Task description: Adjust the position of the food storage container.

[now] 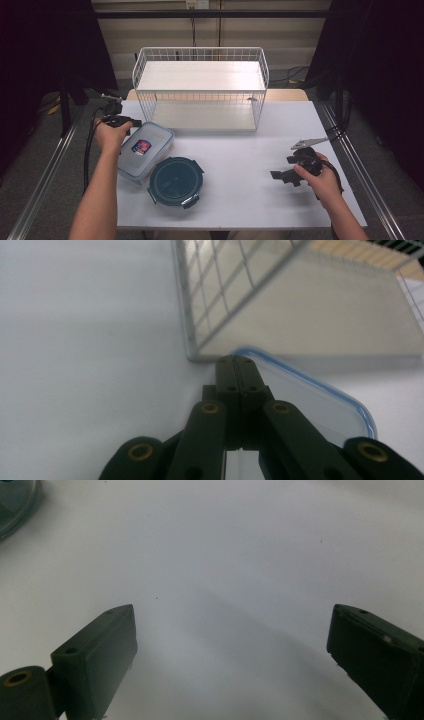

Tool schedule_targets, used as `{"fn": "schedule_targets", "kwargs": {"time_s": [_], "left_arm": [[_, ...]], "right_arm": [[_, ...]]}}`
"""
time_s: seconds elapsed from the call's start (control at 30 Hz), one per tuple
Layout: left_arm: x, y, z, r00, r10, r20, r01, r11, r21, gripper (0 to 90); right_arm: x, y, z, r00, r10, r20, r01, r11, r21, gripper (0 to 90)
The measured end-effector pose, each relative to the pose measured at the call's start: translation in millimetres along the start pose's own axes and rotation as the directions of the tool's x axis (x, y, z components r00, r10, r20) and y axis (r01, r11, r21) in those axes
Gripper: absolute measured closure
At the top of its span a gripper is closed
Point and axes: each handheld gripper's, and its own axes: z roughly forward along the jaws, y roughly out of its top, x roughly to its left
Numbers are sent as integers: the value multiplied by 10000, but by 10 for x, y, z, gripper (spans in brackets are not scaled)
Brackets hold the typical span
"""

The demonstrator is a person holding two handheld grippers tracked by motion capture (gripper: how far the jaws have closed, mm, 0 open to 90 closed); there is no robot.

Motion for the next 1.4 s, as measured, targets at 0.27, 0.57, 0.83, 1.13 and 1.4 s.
{"fn": "schedule_targets", "kwargs": {"time_s": [0.27, 0.57, 0.83, 1.13, 1.4], "left_arm": [[65, -23, -109, 9970, -143, -758, 102, 9985, -544, 900], [131, -88, -71, 9935, 78, -1131, -74, 10000, 38, 900], [73, -113, 40, 9991, -149, -406, 142, 9997, -181, 900], [116, -125, -81, 9990, -156, -412, 137, 9989, -458, 900], [159, -281, -440, 9965, -79, -828, 49, 9993, -366, 900]], "right_arm": [[4, -7, -17, 10000, 89, -8, -89, 10000, -29, 56], [19, -7, -9, 9999, 109, -32, -109, 9999, -107, 56], [31, 3, 14, 9999, 115, -101, -115, 9999, 1, 56], [22, -1, 22, 9997, 124, -186, -125, 9999, -48, 56], [47, 45, 55, 9997, 16, -239, -16, 10000, -19, 56]]}}
